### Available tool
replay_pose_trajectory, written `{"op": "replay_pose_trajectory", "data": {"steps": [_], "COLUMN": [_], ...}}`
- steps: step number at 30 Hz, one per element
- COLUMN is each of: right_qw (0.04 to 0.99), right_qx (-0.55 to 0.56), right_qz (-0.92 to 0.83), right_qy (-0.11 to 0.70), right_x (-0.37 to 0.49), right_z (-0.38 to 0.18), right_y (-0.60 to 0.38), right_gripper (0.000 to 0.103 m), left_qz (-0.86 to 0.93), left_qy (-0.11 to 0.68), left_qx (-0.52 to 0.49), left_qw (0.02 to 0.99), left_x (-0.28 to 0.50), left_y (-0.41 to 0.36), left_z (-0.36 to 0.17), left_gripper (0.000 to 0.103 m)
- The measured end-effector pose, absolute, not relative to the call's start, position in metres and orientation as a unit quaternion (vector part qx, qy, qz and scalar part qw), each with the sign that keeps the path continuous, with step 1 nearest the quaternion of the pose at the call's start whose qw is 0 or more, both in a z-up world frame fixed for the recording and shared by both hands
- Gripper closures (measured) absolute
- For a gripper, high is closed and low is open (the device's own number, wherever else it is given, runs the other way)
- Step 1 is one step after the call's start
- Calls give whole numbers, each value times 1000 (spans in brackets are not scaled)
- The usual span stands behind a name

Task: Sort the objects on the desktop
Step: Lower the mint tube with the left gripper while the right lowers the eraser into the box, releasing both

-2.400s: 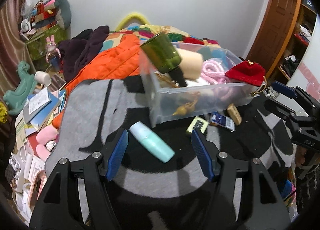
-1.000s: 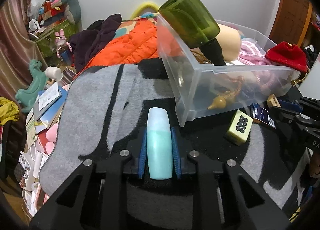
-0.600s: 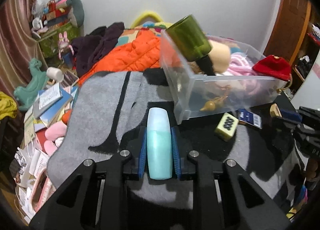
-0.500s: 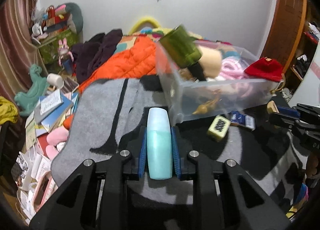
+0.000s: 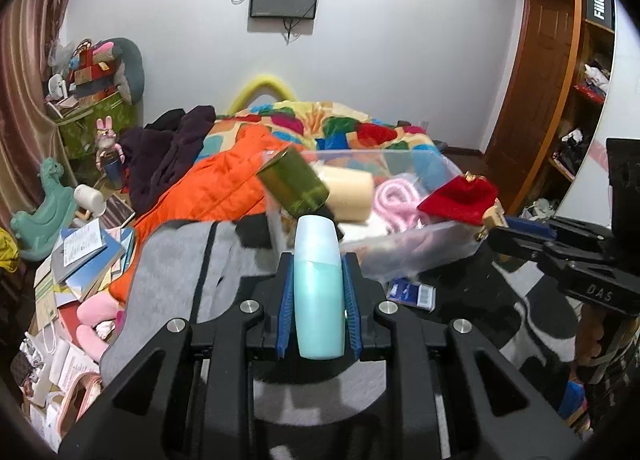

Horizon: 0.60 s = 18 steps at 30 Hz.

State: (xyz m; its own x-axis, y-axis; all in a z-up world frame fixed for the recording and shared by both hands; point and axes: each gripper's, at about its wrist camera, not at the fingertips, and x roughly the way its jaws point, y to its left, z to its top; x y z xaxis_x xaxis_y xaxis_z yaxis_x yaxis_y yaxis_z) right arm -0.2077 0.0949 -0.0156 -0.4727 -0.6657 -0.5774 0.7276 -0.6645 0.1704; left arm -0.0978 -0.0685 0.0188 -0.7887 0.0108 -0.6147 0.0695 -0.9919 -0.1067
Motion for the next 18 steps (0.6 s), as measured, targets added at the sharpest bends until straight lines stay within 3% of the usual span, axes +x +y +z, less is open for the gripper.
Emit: {"op": "replay_pose_trajectory", "data": {"steps": [18], "right_qw": [372], "right_qx": [313], "right_qz": [-872], "right_qy": [51], "right_x": [-245], "right_z": [-18], "right_y": [74], "right_gripper": [81], "left_qz": [-945], "left_qy": [75], "left_qx": [319], "left_qw": [-18], "left_x": [-149], "left_y": [-52], "left_z": [23], "left_gripper": [80]}}
